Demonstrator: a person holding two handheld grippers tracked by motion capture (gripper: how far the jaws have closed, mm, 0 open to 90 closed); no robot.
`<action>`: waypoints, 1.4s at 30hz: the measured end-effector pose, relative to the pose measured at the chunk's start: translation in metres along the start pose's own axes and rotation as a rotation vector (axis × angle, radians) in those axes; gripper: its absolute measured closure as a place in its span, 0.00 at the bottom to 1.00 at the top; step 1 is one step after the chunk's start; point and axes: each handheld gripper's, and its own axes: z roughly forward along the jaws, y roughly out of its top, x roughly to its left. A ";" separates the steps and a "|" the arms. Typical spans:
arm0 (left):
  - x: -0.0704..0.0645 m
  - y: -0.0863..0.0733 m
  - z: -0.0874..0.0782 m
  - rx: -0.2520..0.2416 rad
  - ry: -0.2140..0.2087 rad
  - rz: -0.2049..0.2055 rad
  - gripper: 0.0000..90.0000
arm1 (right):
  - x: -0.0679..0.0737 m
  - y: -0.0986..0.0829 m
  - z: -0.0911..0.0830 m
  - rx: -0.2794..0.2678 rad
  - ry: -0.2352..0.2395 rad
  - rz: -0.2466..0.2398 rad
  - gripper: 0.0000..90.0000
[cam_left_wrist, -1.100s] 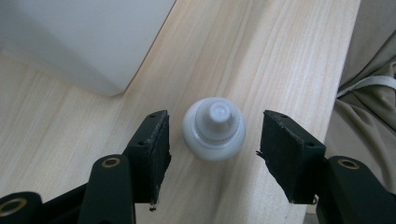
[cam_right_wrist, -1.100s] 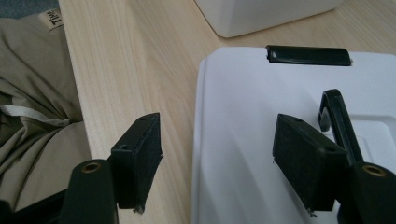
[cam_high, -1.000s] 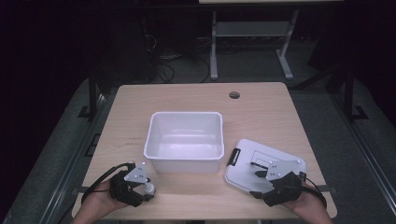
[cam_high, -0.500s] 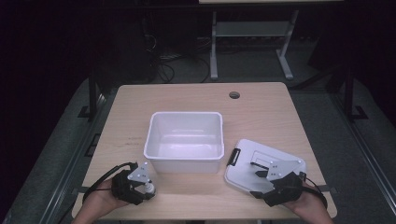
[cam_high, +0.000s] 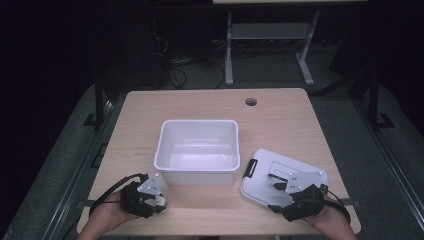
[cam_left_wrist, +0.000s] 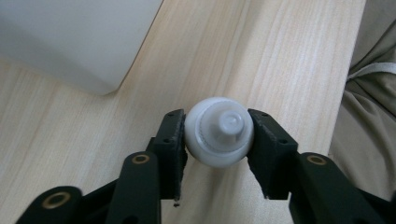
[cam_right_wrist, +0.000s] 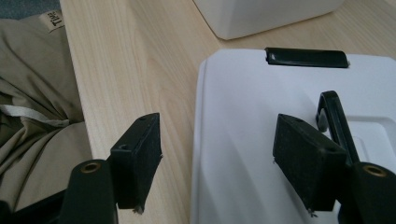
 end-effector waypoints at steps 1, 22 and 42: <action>0.000 0.000 0.000 0.000 0.001 0.001 0.65 | 0.000 0.000 0.000 0.000 0.000 0.001 0.35; -0.002 0.001 -0.012 -0.009 0.012 0.013 0.67 | 0.000 0.000 0.000 -0.003 0.001 0.006 0.35; -0.005 0.005 -0.052 -0.028 0.035 0.020 0.67 | -0.001 -0.001 0.001 0.001 0.006 0.006 0.35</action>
